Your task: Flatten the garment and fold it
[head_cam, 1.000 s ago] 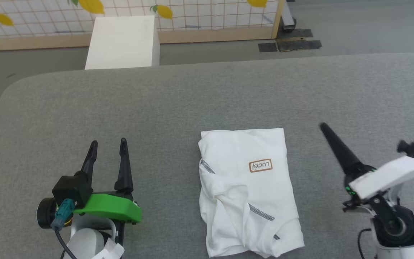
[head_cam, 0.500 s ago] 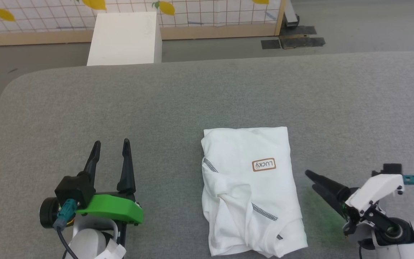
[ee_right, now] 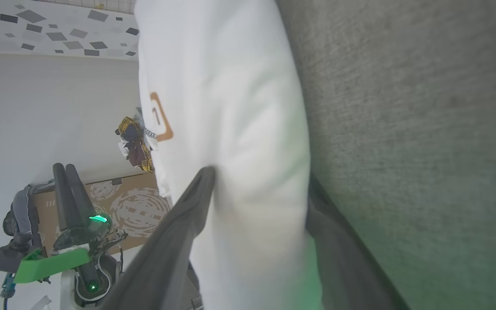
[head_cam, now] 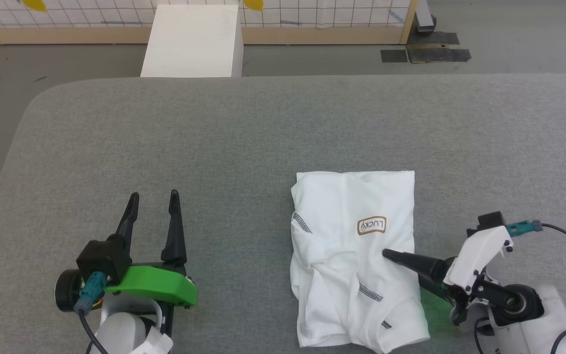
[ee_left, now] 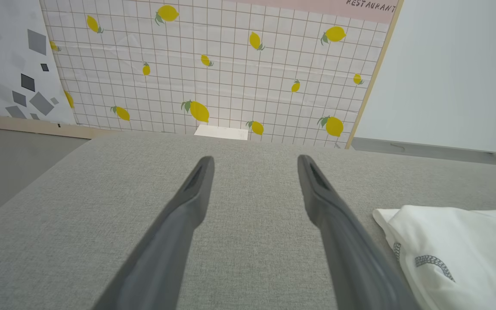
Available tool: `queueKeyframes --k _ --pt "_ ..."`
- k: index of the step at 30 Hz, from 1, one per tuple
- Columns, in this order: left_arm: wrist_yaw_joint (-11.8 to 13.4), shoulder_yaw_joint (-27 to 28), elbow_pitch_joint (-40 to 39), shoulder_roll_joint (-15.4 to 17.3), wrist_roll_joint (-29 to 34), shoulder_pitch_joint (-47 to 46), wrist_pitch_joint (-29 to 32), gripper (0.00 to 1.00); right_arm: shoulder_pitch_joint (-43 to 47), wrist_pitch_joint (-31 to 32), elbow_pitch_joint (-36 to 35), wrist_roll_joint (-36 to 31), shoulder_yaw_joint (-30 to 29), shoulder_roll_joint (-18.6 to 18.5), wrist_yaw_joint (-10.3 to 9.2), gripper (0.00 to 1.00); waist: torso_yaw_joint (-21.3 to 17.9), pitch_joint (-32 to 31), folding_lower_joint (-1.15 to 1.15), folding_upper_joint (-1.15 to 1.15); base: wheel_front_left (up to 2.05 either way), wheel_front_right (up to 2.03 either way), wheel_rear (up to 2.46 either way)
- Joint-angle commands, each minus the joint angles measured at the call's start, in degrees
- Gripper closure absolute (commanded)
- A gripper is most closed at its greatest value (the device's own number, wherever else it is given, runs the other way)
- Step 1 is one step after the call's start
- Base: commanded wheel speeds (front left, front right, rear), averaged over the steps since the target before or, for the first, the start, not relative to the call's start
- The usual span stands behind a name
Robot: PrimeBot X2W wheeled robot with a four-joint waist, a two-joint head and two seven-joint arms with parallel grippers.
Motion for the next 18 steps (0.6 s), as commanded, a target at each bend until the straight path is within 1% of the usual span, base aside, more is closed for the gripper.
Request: queueKeyframes --k 1,2,3,4,5,6,9,13,18 --pt "0.0 -0.1 0.0 -0.1 -0.4 -0.3 -0.3 0.0 -0.9 0.6 -0.1 0.7 0.8 0.1 -0.08 0.0 0.2 0.1 0.0 0.0 0.0 0.0 0.0" --pt "0.1 -0.1 0.0 -0.1 -0.5 -0.4 -0.3 0.0 -1.0 0.8 -0.3 0.6 1.5 0.1 -0.08 0.0 0.3 0.2 0.0 0.0 0.0 0.0 0.0" --pt "0.1 -0.1 0.0 -0.1 -0.5 -0.4 -0.3 0.0 -1.0 0.8 -0.4 0.3 2.0 0.1 -0.08 0.17 0.3 0.2 0.0 0.0 0.0 0.0 0.0" --pt "0.2 -0.1 0.0 -0.1 -0.5 -0.5 -0.3 0.0 -1.1 0.8 -0.6 0.2 2.4 0.1 -0.08 0.54 0.3 0.3 0.0 0.0 0.0 0.0 0.0" --pt "0.2 -0.1 -0.1 -0.1 -0.6 -0.5 -0.3 0.0 -1.1 0.9 -0.8 0.0 2.8 0.1 -0.08 0.71 0.4 0.3 0.0 0.0 0.0 0.0 0.0" --pt "0.3 -0.1 -0.1 -0.1 -0.6 -0.6 -0.3 0.0 -1.2 0.5 -1.1 -0.6 3.1 0.1 -0.08 1.0 0.4 0.4 0.0 0.0 0.0 0.0 0.0" --pt "0.3 0.0 -0.2 -0.1 -0.7 -0.6 -0.3 0.0 -1.1 -0.4 -1.6 -3.0 3.0 0.1 -0.08 1.0 0.3 0.4 0.0 0.0 0.0 0.0 0.0" --pt "0.4 0.2 -0.5 -0.1 -0.6 -0.5 -0.3 0.0 -0.8 -1.3 -3.4 -7.9 2.1 0.1 -0.08 1.0 -0.4 0.6 0.0 0.0 0.0 0.0 0.0" --pt "0.3 0.9 -0.9 -0.1 -0.2 -0.3 -0.3 0.0 -1.2 -2.0 -7.7 -17.5 3.0 -1.1 -0.08 1.0 -3.1 1.3 0.0 0.0 0.0 0.0 0.0"
